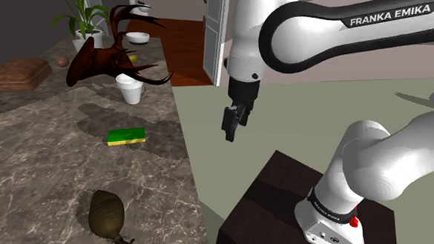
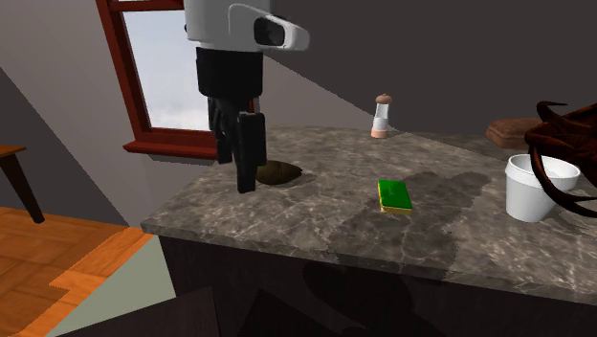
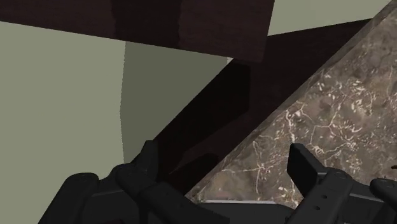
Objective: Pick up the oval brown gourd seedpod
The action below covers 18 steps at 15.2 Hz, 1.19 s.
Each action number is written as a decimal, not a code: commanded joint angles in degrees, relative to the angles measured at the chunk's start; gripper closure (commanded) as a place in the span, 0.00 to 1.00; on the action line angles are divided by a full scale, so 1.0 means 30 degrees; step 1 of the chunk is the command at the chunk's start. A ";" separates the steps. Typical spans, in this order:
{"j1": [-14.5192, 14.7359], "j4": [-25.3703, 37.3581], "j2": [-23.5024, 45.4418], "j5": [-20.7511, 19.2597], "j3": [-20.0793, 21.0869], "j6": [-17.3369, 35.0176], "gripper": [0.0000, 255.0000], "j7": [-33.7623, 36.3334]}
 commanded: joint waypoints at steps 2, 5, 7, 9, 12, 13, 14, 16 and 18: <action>0.0454 -0.0230 0.1269 0.1139 0.0902 0.1952 0.00 0.0991; 0.0801 -0.0009 0.2806 0.2036 0.1727 0.3751 0.00 0.1839; 0.0993 0.0271 0.3928 0.2542 0.2276 0.4946 0.00 0.2388; 0.1147 0.0654 0.5116 0.2958 0.2824 0.6123 0.00 0.2934; 0.1339 0.1413 0.7003 0.3359 0.3607 0.7841 0.00 0.3788; 0.1392 0.1713 0.7656 0.3425 0.3856 0.8396 0.00 0.4088; 0.1442 0.2036 0.8318 0.3454 0.4098 0.8940 0.00 0.4398; 0.1537 0.2747 0.9670 0.3393 0.4555 0.9991 0.00 0.5060; 0.1652 0.3542 1.1052 0.3158 0.4951 1.0986 0.00 0.5786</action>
